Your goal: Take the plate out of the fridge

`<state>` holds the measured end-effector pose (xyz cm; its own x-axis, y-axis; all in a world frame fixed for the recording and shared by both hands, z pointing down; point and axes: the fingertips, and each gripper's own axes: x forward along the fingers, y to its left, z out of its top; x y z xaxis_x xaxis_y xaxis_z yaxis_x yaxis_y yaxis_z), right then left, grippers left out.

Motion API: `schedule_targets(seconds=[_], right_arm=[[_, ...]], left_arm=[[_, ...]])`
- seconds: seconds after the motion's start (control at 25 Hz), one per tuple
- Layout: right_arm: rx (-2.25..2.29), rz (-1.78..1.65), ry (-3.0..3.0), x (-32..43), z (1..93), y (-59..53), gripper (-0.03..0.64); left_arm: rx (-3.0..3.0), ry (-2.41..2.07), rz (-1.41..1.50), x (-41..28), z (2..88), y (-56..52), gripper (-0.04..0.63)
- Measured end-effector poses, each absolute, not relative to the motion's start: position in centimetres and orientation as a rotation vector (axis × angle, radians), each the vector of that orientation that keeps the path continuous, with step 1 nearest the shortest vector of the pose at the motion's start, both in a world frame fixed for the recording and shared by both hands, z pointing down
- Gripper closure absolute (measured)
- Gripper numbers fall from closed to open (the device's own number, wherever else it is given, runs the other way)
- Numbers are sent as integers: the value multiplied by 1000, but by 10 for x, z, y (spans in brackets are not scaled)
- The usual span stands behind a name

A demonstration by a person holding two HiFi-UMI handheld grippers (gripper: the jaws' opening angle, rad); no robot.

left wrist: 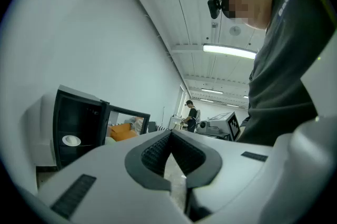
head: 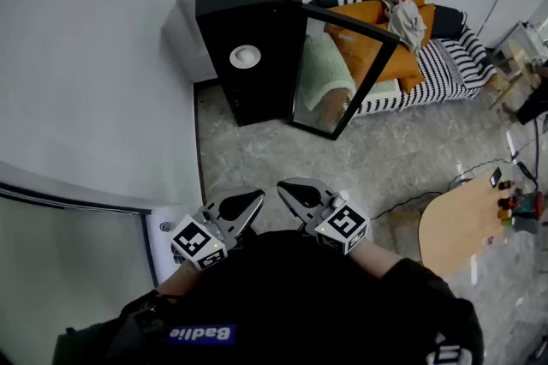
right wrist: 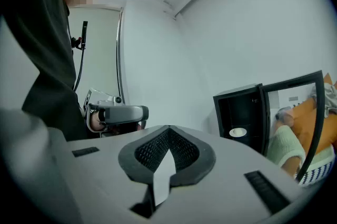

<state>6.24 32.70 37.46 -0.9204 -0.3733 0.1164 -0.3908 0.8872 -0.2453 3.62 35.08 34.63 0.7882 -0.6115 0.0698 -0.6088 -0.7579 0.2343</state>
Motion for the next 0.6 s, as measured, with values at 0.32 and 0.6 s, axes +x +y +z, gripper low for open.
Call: schedule_targets(seconds=[0.32, 0.6], right_arm=[[598, 437, -2953, 61, 373, 327, 612], [591, 461, -2966, 63, 372, 326, 612]], left_arm=[[2731, -949, -13, 35, 348, 349, 591], [2722, -951, -8, 35, 350, 347, 591]])
